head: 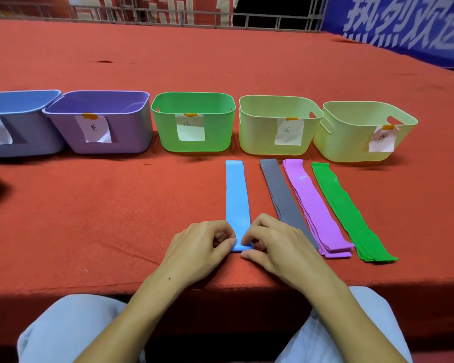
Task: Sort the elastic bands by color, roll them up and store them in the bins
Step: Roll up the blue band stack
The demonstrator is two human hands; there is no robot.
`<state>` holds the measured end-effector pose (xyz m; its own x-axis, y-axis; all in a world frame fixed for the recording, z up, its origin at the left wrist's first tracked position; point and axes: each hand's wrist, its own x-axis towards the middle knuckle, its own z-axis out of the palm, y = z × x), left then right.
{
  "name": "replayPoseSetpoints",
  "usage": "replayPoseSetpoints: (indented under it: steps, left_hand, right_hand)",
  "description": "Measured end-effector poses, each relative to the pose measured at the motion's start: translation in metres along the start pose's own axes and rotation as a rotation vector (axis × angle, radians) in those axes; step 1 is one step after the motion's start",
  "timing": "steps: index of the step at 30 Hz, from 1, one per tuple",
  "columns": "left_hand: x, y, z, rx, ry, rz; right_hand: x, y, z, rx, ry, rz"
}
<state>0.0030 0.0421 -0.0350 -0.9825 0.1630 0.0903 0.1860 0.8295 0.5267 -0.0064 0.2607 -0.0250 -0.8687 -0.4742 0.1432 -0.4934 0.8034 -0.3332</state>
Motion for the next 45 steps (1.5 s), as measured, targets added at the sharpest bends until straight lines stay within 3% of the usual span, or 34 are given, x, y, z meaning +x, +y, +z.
replayPoseSetpoints:
  steps: [13, 30, 45]
  left_hand:
    - [-0.002, -0.004, -0.005, 0.116, 0.07, 0.205]
    - [0.008, -0.007, 0.001, 0.197, -0.007, 0.153]
    - [0.002, -0.003, 0.004, 0.197, 0.133, 0.203]
  right_hand:
    - [0.002, -0.002, 0.006, -0.085, 0.006, -0.007]
    - [0.001, 0.002, 0.004, 0.014, 0.041, 0.01]
    - [0.01, 0.006, 0.017, -0.058, 0.084, 0.015]
